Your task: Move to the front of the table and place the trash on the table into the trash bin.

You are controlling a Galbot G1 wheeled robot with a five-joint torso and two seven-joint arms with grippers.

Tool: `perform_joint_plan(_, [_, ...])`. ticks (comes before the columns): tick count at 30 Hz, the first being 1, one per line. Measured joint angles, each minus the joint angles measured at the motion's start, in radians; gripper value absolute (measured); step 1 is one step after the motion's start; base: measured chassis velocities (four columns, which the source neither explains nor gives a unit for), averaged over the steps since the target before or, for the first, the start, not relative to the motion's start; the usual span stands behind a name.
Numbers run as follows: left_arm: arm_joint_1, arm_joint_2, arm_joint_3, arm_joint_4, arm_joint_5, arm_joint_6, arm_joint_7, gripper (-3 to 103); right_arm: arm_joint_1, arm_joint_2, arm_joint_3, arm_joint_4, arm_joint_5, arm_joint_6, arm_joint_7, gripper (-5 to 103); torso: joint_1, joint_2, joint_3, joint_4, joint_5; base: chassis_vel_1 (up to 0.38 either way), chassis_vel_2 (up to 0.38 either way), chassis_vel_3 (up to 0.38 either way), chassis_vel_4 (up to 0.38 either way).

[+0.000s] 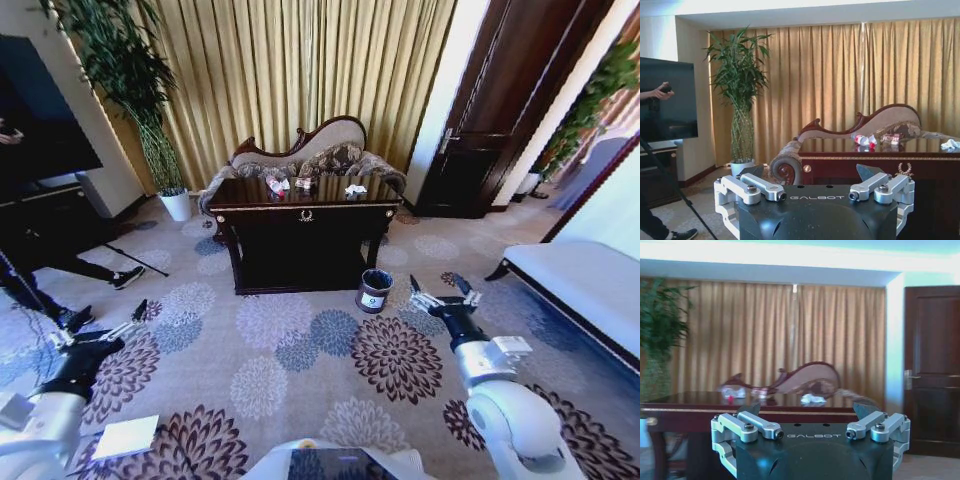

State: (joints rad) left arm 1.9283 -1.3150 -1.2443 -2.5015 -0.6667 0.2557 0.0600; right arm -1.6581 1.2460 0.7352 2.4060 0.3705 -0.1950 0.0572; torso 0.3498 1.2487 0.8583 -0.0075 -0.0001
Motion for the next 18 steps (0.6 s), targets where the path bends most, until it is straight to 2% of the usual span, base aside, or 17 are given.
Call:
perform_joint_plan(6, [0.004, -0.007, -0.001, 0.001, -0.004, -0.007, 0.024, 100, 0.003, -0.014, -0.04, -0.061, -0.016, 0.01, -0.044, 100, 0.0, 0.0, 0.0, 0.0, 0.0003, 0.0, 0.0, 0.0, 0.0])
perform_joint_plan(12, [0.007, -0.01, -0.016, 0.001, -0.008, -0.021, 0.07, 100, 0.023, -0.041, -0.034, -0.105, 0.012, 0.004, -0.052, 100, 0.0, 0.0, 0.0, 0.0001, 0.0002, 0.0, 0.0, 0.0, 0.0])
perform_joint_plan(18, [0.012, -0.019, -0.019, 0.001, -0.007, -0.029, 0.077, 100, 0.019, -0.039, -0.022, -0.087, 0.011, -0.009, -0.049, 100, 0.0, 0.0, 0.0, 0.0, 0.0001, 0.0, 0.0, 0.0, 0.0])
